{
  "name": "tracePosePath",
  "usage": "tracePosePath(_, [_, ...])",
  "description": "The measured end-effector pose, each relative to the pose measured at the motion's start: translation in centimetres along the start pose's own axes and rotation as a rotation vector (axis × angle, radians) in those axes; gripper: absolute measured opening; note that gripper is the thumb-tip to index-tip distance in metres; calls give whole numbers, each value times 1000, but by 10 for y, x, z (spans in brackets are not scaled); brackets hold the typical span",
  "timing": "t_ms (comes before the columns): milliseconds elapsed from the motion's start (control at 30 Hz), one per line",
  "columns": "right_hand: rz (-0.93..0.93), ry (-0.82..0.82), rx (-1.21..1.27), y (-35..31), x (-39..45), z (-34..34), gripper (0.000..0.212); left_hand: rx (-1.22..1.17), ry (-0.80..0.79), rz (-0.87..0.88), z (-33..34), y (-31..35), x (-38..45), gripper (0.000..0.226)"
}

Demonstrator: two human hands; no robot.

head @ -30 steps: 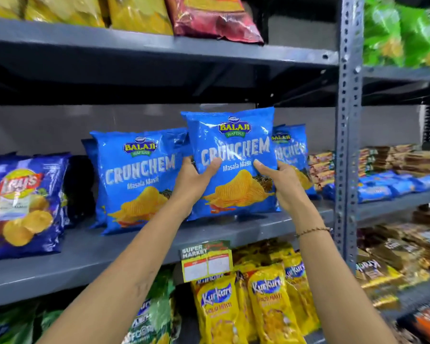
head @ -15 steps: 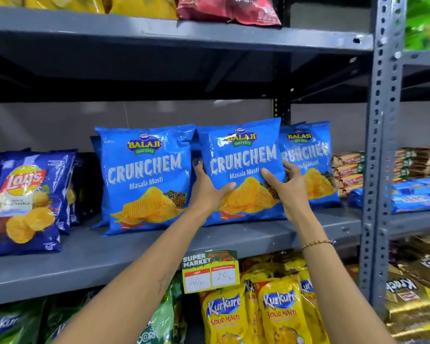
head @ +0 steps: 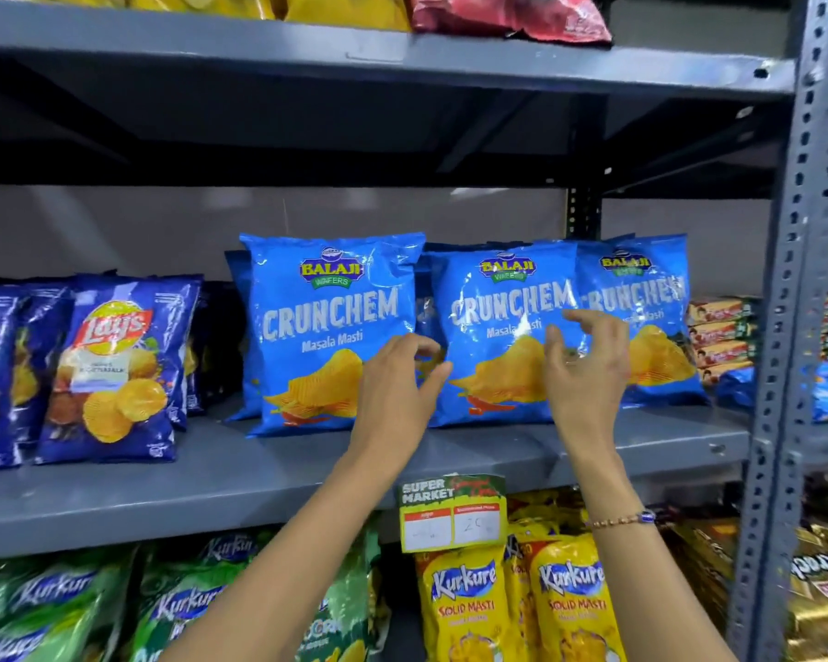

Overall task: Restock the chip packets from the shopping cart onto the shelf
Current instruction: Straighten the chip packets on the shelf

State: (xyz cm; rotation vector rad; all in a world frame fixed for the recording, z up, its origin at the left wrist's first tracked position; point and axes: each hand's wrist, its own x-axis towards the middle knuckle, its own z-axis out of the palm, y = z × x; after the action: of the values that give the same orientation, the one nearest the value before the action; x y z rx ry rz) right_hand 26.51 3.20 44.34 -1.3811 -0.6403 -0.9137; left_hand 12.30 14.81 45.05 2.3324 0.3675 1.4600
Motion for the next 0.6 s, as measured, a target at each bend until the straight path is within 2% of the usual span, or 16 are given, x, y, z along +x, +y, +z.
tracePosePath(67, [-62,-53,73,-32,-15,11,13,-88,42,-52,-25,-12,-2,15])
tracePosePath(133, [-71,-187,182,-65,-35,27,9,-117,80,-88,-52,-28,-4,11])
tracePosePath(367, [55,-649,341,-148,-105,100,9,-13,130,-151,-156,-105,-14,10])
tracePosePath(433, [131,-756,320,-162,-118,121,14,5,183,-205,-187,-129,-16,12])
tracePosePath(500, [191,-840,289,-175,-129,141,23,69,232,-272,-214,-153,-18,27])
tracePosePath(600, [243,-934,221,-191,-142,167,43,197,169,-371,-244,-182,-19,43])
